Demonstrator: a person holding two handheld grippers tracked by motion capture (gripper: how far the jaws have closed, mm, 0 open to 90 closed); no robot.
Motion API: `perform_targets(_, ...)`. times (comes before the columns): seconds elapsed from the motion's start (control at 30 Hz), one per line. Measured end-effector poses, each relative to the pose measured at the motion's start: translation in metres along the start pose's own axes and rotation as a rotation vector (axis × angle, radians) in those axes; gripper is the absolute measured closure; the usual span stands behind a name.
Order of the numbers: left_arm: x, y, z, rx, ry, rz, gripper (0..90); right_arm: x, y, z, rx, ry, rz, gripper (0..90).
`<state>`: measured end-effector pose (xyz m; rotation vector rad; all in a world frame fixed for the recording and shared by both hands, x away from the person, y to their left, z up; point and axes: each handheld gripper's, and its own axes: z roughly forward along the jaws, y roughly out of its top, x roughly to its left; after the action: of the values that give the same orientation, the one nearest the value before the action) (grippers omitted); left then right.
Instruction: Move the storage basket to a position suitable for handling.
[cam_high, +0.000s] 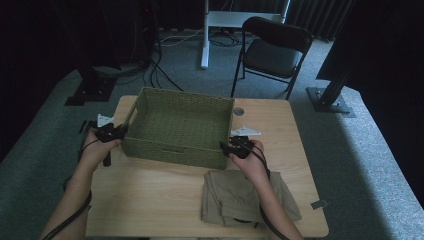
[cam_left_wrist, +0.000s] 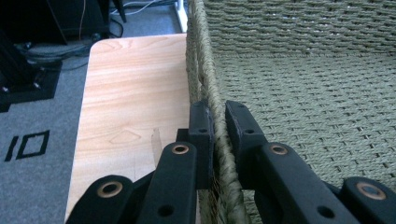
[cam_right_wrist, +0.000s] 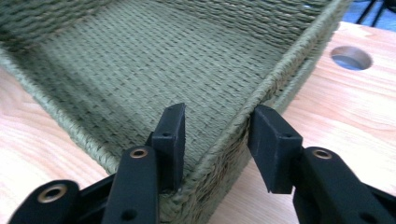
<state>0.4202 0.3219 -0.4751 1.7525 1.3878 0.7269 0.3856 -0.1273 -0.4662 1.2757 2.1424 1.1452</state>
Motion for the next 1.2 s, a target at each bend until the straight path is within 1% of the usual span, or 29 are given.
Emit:
perform_targets(0.07, -0.003, 0.0, -0.002, 0.011, 0.017, 0.015, 83.6, 0.001, 0.001, 0.0, 0.004, -0.025, -0.002, 59.0)
perform_targets(0.17, -0.007, -0.001, -0.005, 0.02, 0.033, 0.024, 83.6, 0.002, 0.002, 0.001, 0.006, -0.052, -0.004, 61.0)
perform_targets(0.23, -0.009, -0.003, -0.007, 0.017, 0.036, 0.013, 83.6, 0.002, 0.002, 0.002, 0.01, -0.067, -0.009, 62.1)
perform_targets(0.27, -0.009, -0.003, -0.007, 0.017, 0.036, 0.013, 83.6, 0.002, 0.002, 0.002, 0.01, -0.067, -0.009, 62.1)
perform_targets(0.3, -0.012, -0.005, -0.009, 0.011, 0.039, -0.01, 83.6, 0.001, 0.003, 0.002, 0.015, -0.072, -0.009, 63.0)
perform_targets(0.37, -0.015, -0.007, -0.012, 0.01, 0.048, -0.026, 83.7, 0.0, 0.004, 0.003, 0.016, -0.084, -0.009, 64.6)
perform_targets(0.4, -0.015, -0.007, -0.012, 0.01, 0.048, -0.026, 83.6, 0.0, 0.004, 0.003, 0.016, -0.084, -0.009, 64.6)
perform_targets(0.43, -0.02, -0.009, -0.015, 0.014, 0.061, -0.03, 83.6, -0.002, 0.005, 0.003, 0.02, -0.098, -0.01, 66.5)
perform_targets(0.53, -0.026, -0.014, -0.02, 0.007, 0.064, -0.056, 83.4, -0.006, 0.006, 0.004, 0.026, -0.113, -0.002, 69.3)
perform_targets(0.57, -0.026, -0.014, -0.02, 0.007, 0.064, -0.056, 83.4, -0.007, 0.006, 0.003, 0.026, -0.115, 0.005, 70.0)
perform_targets(0.6, -0.031, -0.016, -0.024, 0.009, 0.069, -0.061, 83.4, -0.008, 0.005, 0.003, 0.026, -0.119, 0.011, 70.5)
perform_targets(0.77, -0.037, -0.018, -0.028, 0.014, 0.072, -0.051, 82.9, -0.013, 0.003, 0.0, 0.017, -0.114, 0.04, 71.8)
perform_targets(0.8, -0.037, -0.018, -0.028, 0.014, 0.072, -0.051, 82.9, -0.013, 0.003, 0.0, 0.017, -0.114, 0.04, 71.8)
perform_targets(0.87, -0.036, -0.019, -0.028, 0.002, 0.056, -0.05, 82.2, -0.013, 0.003, -0.002, 0.027, -0.113, 0.035, 71.7)
perform_targets(0.9, -0.036, -0.02, -0.028, -0.003, 0.051, -0.054, 82.2, -0.013, 0.003, -0.002, 0.031, -0.115, 0.033, 71.7)
perform_targets(0.97, -0.035, -0.02, -0.028, 0.001, 0.04, -0.063, 81.7, -0.013, 0.004, -0.002, 0.038, -0.114, 0.029, 71.5)
perform_targets(1.03, -0.035, -0.018, -0.029, 0.014, 0.041, -0.046, 81.1, -0.014, 0.004, -0.002, 0.042, -0.111, 0.029, 71.3)
perform_targets(1.07, -0.035, -0.017, -0.029, 0.019, 0.038, -0.044, 80.1, -0.015, 0.004, -0.002, 0.04, -0.103, 0.032, 70.9)
perform_targets(1.1, -0.035, -0.017, -0.029, 0.021, 0.03, -0.045, 77.3, -0.016, 0.004, -0.002, 0.037, -0.095, 0.038, 70.6)
perform_targets(1.13, -0.034, -0.016, -0.028, 0.018, 0.02, -0.059, 72.1, -0.018, 0.004, -0.002, 0.035, -0.089, 0.043, 70.3)
perform_targets(1.17, -0.033, -0.015, -0.028, 0.029, 0.014, -0.063, 71.0, -0.019, 0.005, -0.002, 0.022, -0.086, 0.052, 70.1)
perform_targets(1.2, -0.033, -0.015, -0.028, 0.029, 0.014, -0.063, 69.6, -0.021, 0.006, -0.002, 0.015, -0.085, 0.058, 68.4)
